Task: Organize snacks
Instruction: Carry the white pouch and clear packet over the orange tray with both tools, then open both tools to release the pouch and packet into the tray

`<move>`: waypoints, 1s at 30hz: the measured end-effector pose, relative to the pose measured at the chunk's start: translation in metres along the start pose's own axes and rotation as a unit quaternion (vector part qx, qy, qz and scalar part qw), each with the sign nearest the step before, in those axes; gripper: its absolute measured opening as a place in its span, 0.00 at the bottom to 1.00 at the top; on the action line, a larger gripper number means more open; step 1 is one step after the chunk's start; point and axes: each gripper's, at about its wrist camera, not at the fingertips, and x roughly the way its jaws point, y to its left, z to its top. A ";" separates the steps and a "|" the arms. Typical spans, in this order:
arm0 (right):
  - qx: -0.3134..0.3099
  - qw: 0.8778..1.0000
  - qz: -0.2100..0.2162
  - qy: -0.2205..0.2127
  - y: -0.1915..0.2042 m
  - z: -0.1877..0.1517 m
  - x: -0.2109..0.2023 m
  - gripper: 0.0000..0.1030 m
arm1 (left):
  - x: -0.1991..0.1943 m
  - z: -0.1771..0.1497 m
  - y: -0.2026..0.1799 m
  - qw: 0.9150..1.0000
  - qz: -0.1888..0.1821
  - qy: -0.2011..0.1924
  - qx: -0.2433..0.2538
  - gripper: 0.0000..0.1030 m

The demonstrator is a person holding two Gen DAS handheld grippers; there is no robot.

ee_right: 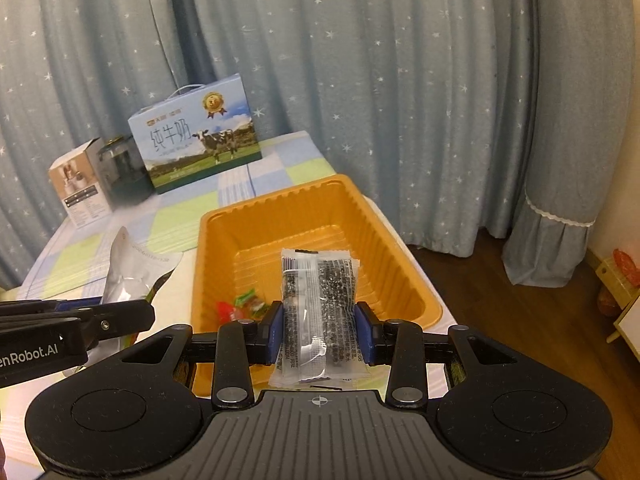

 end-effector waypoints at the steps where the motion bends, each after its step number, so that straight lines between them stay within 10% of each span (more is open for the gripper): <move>1: -0.001 1.000 -0.001 0.001 -0.001 0.001 0.003 0.37 | 0.004 0.002 0.000 1.000 -0.002 0.001 0.000 0.22; 30: -0.044 0.999 0.000 0.019 -0.007 0.050 0.105 0.37 | 0.114 0.054 0.022 1.000 -0.014 0.017 -0.009 0.22</move>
